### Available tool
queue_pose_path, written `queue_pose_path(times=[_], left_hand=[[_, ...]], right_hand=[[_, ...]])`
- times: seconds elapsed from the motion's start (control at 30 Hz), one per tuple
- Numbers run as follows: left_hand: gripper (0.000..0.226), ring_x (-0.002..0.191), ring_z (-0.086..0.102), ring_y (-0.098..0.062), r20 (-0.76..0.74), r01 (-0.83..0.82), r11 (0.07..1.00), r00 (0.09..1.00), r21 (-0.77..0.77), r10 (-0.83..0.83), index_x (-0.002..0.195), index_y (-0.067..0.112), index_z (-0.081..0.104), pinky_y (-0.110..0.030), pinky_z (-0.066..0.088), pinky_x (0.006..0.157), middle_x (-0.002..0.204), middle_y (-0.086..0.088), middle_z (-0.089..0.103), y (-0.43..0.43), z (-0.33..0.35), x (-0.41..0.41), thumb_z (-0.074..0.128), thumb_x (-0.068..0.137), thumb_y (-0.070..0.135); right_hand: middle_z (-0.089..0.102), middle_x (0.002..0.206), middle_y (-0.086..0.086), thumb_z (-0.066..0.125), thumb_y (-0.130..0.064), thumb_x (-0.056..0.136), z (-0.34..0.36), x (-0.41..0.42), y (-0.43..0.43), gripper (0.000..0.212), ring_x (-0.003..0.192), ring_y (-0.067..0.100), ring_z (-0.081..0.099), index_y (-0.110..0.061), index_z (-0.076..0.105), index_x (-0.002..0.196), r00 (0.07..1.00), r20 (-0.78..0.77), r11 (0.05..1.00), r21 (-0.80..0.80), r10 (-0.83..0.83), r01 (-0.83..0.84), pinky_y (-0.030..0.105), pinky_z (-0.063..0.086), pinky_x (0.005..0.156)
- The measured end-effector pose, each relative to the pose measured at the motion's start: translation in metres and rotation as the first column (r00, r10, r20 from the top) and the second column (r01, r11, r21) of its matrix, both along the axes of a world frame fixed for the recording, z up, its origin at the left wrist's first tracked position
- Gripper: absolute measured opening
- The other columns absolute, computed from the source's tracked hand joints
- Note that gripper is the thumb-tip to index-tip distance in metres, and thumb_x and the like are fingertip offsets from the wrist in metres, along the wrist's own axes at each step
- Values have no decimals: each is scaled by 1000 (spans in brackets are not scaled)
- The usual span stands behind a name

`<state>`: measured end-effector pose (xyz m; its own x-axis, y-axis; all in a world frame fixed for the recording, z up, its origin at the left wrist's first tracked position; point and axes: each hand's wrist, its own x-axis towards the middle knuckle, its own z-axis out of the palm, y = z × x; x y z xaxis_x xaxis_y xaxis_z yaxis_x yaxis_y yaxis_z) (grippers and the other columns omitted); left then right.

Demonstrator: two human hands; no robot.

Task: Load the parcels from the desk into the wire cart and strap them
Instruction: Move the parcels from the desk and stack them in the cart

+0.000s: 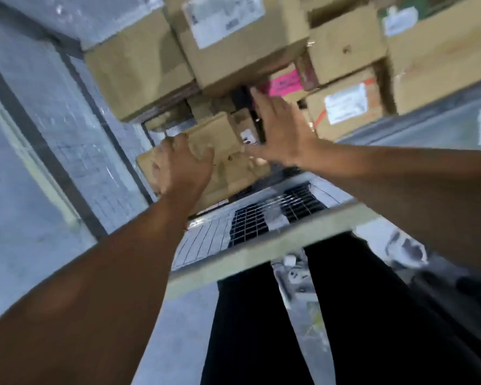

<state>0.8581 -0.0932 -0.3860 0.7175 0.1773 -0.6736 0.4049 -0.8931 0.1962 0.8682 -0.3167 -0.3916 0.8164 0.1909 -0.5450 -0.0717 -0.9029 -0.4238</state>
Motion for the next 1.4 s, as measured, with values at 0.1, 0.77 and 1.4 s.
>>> queue_pose_path(times=[0.1,0.77,1.4], left_hand=[[56,120,61,-30,-9,-140,953,990,-267,142,130,16,59,-39,49,101,135,-9,61,-62,59,20,53,96,60],[79,160,-6,-31,611,675,-697,-452,-243,-650,157,40,36,-53,-9,126,171,0,21,-565,294,-479,30,89,81],[79,151,29,-27,707,487,-794,-411,-363,-575,150,20,44,-44,17,125,156,-5,41,-526,280,-1063,52,89,70]], right_hand=[[39,161,17,71,-54,87,75,-7,-61,102,153,37,29,-5,24,163,872,244,901,213,-423,378,45,21,126],[17,171,3,39,-65,99,276,-770,-241,70,159,20,13,-41,22,163,-792,310,-850,-151,-526,505,55,8,127],[-3,175,6,17,-76,95,228,-1009,-103,80,161,27,-10,-40,3,165,-850,437,-943,-278,-295,184,60,-8,125]])
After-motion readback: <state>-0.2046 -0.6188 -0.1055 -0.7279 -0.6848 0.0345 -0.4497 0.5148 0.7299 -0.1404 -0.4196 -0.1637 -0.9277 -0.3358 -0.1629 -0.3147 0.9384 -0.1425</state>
